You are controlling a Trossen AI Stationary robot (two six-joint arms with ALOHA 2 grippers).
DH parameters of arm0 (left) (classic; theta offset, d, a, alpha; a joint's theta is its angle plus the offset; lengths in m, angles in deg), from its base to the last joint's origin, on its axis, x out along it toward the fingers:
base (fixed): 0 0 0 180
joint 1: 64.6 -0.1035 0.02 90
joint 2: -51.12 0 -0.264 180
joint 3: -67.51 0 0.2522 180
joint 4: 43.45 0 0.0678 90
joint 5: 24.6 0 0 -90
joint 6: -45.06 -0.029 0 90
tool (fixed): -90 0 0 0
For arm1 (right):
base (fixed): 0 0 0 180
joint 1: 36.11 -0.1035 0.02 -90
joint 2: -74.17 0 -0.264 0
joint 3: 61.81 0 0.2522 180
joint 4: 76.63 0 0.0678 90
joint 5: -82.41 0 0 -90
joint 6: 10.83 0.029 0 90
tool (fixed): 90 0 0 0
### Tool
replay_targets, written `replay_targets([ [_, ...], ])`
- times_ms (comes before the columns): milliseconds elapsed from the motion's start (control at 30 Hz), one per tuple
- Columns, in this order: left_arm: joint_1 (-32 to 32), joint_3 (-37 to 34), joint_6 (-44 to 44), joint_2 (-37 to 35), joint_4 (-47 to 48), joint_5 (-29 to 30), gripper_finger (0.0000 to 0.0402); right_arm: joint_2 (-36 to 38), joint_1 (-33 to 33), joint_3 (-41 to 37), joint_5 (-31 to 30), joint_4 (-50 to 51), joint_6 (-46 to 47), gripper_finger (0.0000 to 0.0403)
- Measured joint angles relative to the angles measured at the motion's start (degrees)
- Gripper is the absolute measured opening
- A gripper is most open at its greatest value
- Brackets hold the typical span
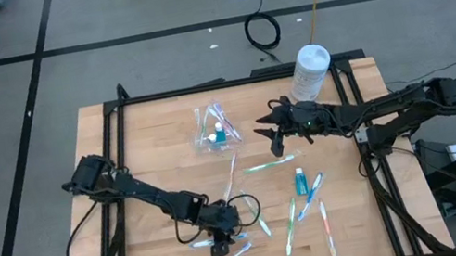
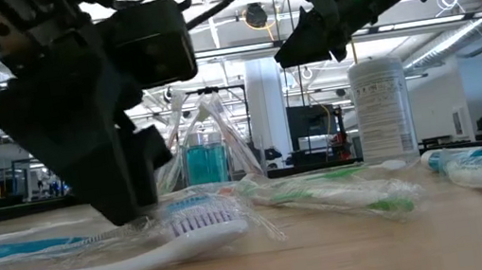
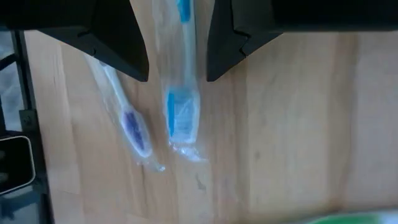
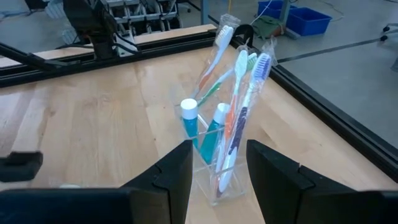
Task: Pick & Place toothbrushing station
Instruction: Put the blue toothbrush into the transparent organizer
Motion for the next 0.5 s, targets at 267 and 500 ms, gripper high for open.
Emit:
replay_targets([
  [267,-1.96,0.04,-3.60,1.41,-0.41,-4.77,0.0147,0.00,0.01,0.00,-0.01,0.14,0.00,0.0141],
  [500,-3.35,-0.14,-4.12,1.42,-1.26,-6.00,0.0042,0.00,0.01,0.00,-0.02,-0.05,0.00,0.0141],
])
